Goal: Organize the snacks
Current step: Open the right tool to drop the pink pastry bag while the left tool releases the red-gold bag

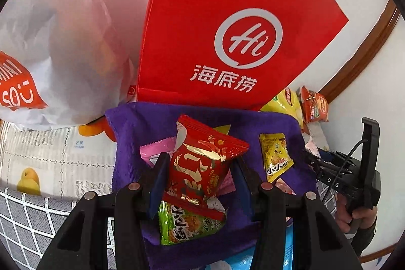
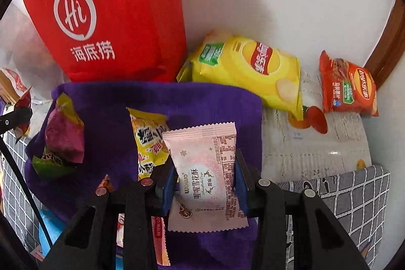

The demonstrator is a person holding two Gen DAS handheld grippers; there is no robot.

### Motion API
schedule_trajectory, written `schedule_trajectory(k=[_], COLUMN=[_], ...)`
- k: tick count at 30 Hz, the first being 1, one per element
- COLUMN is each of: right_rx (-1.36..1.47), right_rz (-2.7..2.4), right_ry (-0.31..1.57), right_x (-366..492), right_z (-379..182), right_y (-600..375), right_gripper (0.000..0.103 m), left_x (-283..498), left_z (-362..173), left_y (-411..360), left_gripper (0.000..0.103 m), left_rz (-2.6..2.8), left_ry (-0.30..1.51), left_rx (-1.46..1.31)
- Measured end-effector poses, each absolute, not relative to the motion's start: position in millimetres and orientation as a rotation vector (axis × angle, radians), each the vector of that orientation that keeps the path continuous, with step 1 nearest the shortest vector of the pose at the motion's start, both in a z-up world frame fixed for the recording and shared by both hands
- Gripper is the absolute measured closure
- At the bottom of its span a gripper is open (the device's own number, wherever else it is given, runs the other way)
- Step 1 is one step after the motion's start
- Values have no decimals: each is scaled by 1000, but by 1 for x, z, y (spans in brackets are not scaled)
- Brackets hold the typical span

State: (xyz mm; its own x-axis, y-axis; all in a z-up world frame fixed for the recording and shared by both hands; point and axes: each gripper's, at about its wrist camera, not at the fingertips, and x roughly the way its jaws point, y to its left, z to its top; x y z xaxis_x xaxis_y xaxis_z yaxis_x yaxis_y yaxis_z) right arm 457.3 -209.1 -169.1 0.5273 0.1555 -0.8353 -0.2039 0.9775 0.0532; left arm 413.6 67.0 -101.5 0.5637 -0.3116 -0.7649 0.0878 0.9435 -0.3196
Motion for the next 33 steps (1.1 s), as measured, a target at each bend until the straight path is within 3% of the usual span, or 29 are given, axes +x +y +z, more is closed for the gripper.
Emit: schedule_trajectory(k=[17, 20, 22, 31, 33], right_rx=[-96, -108, -112, -99, -100], right_rz=[260, 272, 275, 294, 295], right_ry=[1032, 1021, 1012, 956, 949], right_x=[458, 457, 456, 446, 444], right_z=[-182, -180, -178, -160, -157], right_y=[-194, -190, -188, -186, -185], right_gripper=[59, 49, 35, 35, 35], left_x=[422, 423, 424, 424, 423], left_z=[-127, -129, -129, -132, -132], left_y=[36, 33, 32, 28, 27], left_gripper=[56, 56, 56, 55, 48], left_rz=[-301, -306, -306, -333, -339], left_ry=[1041, 1044, 1042, 1045, 1048], left_rx=[-227, -225, -223, -222, -217])
